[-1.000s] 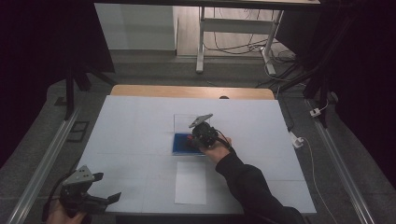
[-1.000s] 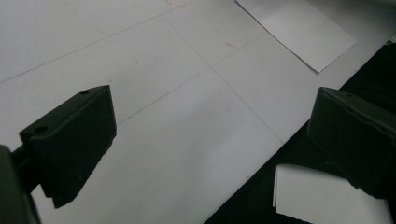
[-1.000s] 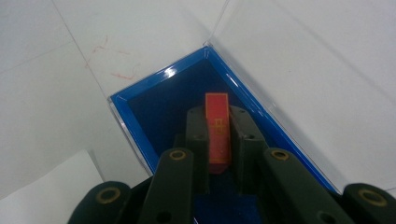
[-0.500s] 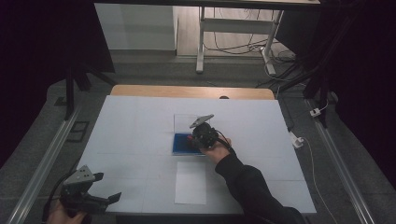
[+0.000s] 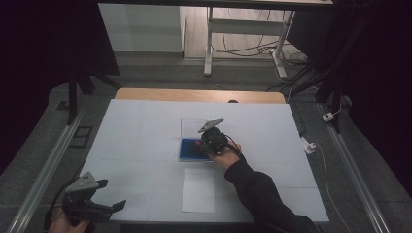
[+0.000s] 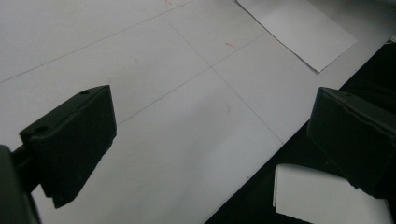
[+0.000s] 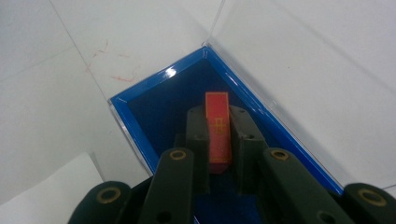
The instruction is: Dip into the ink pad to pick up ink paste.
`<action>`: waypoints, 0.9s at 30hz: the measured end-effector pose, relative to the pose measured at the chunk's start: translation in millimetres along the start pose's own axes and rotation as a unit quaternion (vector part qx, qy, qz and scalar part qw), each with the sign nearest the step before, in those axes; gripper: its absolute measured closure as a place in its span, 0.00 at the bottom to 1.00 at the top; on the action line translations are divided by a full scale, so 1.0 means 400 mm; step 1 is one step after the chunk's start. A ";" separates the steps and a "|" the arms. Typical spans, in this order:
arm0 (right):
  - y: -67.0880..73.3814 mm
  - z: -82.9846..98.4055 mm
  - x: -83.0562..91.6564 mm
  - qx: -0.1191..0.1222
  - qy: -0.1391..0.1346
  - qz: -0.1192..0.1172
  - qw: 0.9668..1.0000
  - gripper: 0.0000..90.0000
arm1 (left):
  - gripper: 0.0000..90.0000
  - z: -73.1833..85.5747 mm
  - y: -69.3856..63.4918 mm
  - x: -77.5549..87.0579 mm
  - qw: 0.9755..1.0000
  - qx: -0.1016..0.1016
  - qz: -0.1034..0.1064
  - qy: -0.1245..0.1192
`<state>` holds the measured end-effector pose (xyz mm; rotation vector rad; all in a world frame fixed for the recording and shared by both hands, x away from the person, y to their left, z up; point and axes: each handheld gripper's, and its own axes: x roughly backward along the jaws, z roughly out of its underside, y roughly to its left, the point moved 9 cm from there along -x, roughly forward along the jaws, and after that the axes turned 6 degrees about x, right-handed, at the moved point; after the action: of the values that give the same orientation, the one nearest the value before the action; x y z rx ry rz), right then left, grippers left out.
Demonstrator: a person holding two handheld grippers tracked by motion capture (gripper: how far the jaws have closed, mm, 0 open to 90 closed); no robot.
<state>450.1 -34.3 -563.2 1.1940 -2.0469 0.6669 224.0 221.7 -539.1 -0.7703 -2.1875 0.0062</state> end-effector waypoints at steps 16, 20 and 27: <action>0.001 -0.004 0.003 0.004 0.007 0.004 1.000 0.88 | 0.02 0.000 0.000 0.001 1.000 0.001 0.001 -0.001; 0.000 -0.005 0.004 0.004 0.006 0.006 1.000 0.88 | 0.02 0.000 0.000 0.002 1.000 0.001 0.002 -0.001; 0.005 -0.017 0.025 0.004 -0.007 0.005 1.000 0.88 | 0.02 0.000 0.000 0.002 1.000 0.001 0.003 -0.002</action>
<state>446.7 -34.2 -551.3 1.1973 -2.0644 0.6747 223.5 222.0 -538.6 -0.7761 -2.1893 0.0115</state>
